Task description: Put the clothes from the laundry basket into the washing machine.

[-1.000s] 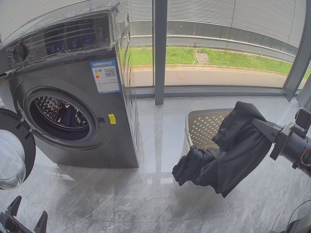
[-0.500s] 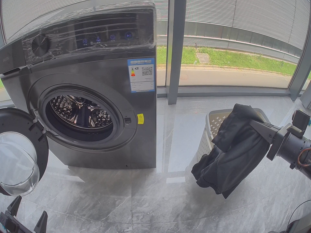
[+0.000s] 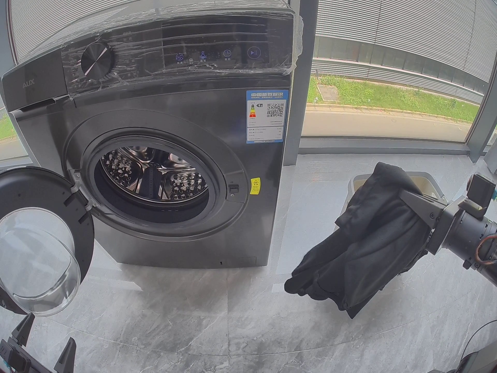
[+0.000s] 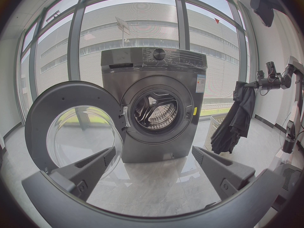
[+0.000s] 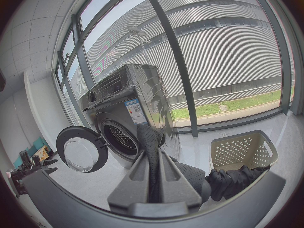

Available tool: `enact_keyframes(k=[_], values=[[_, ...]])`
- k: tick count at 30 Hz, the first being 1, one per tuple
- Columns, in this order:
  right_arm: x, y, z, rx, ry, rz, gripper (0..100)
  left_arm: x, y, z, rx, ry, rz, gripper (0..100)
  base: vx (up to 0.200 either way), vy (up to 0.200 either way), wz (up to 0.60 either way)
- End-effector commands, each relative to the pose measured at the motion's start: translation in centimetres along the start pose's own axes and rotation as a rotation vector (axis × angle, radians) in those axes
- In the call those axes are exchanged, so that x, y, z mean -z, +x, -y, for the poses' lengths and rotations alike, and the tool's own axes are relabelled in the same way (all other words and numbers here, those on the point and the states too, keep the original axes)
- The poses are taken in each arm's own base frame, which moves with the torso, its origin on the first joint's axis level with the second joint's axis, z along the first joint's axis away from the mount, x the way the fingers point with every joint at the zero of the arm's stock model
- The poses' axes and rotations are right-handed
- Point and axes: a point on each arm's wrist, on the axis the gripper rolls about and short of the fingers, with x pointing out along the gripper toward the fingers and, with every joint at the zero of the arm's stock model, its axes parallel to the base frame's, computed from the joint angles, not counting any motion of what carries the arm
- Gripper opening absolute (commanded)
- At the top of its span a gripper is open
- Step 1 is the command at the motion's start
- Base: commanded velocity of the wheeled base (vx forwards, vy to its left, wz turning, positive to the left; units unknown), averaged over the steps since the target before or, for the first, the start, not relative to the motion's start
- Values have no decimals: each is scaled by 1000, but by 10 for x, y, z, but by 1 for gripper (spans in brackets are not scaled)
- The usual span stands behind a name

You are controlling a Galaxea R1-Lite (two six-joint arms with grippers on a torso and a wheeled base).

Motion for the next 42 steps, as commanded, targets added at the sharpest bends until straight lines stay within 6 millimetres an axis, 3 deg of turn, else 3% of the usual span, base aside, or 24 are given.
enact_keyframes(k=[1,12,36,42], values=[[0,0,0,0,2,-1,0,5,0,0,0,0,0,100,-200,0,0],[5,4,1,3,11,-24,0,5,0,0,0,0,0,100,-36,0,0],[9,6,1,5,6,-46,0,5,0,0,0,0,0,100,0,200,0],[10,7,1,4,7,-50,0,5,0,0,-3,0,2,100,0,0,0]])
